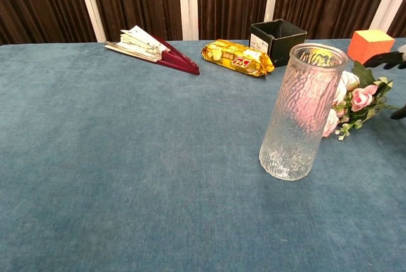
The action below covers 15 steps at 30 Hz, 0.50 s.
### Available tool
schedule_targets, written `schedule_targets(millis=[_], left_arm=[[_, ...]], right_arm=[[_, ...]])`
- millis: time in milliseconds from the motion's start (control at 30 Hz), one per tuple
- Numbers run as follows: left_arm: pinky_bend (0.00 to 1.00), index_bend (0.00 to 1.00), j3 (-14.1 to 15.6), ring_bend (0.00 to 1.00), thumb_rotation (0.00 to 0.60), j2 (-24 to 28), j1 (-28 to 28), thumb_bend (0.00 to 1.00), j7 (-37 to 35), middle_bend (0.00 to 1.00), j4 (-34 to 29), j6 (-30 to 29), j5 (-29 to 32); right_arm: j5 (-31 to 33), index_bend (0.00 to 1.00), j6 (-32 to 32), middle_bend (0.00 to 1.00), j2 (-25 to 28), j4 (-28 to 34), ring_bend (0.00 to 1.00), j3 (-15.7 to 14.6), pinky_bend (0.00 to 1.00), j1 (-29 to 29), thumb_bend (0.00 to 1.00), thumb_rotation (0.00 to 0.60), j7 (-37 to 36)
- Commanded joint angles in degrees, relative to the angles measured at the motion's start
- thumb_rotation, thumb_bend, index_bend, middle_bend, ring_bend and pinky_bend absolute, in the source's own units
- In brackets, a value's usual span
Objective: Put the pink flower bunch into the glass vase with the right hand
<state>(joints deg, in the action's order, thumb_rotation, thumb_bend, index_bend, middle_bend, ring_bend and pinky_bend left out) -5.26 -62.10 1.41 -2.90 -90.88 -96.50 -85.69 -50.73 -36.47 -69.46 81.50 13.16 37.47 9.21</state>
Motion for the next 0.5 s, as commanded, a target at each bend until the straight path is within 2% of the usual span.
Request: schedule_targets(millis=[33, 233, 500], left_arm=[[0.05, 0.0, 0.0, 0.0, 0.6, 0.0, 0.0, 0.25, 0.1, 0.0, 0.0, 0.1, 0.1], [0.05, 0.0, -0.3, 0.0, 0.6, 0.0, 0.1, 0.25, 0.0, 0.0, 0.0, 0.1, 0.6], [0.05, 0.0, -0.5, 0.0, 0.6, 0.0, 0.2, 0.25, 0.1, 0.0, 0.0, 0.3, 0.9]], right_arm=[[3.6, 0.08, 3.0, 0.02, -1.0, -0.8, 0.04, -0.3, 0.0, 2.8, 0.09, 0.6, 1.3], [6.5, 0.08, 3.2, 0.02, -3.4, -2.2, 0.04, -0.6, 0.0, 6.3, 0.09, 0.6, 2.6], [10.2, 0.15, 4.0, 0.1, -7.8, -6.7, 0.14, -2.4, 0.0, 10.0, 0.09, 0.6, 3.9]])
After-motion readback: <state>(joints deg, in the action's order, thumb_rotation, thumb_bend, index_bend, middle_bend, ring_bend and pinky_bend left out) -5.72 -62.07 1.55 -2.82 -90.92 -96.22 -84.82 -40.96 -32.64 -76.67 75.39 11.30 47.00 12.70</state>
